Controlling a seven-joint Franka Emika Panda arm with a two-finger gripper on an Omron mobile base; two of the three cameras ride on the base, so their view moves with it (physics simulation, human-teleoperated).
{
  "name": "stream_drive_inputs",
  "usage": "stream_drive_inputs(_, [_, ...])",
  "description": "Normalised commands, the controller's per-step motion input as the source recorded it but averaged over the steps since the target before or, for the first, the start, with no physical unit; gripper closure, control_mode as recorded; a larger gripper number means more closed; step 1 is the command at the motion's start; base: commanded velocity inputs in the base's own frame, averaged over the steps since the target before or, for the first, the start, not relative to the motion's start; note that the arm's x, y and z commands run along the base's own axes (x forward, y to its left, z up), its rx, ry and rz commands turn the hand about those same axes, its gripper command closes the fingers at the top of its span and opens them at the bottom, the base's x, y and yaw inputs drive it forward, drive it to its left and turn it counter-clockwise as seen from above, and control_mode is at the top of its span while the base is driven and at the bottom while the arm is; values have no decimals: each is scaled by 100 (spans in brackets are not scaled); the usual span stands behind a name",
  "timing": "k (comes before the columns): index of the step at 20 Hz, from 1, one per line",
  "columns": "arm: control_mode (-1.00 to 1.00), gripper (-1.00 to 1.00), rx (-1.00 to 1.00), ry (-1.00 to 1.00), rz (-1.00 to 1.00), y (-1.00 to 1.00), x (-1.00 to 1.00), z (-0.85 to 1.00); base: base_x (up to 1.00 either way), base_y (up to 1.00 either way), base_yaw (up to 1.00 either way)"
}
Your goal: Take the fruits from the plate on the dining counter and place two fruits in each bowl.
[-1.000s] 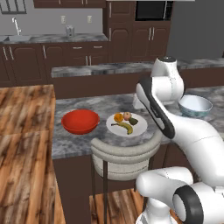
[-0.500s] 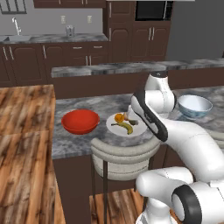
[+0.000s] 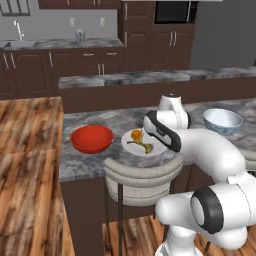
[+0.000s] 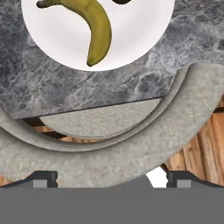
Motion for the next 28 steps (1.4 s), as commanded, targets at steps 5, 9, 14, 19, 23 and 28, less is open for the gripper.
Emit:
stream_drive_inputs(5, [-100,-100,0,0,0,1,45,-33,0,0,0])
stream_drive_inputs(9, [-100,-100,0,0,0,1,48,-30,0,0,0])
stream_drive_inputs(14, [-100,-100,0,6,0,2,49,-23,0,0,0])
stream_drive_inputs(19, [-100,-100,0,6,0,7,37,-25,0,0,0])
stream_drive_inputs(23, [-100,-100,0,8,0,6,38,-27,0,0,0])
stream_drive_inputs(28, [-100,-100,0,7,0,0,42,-26,0,0,0])
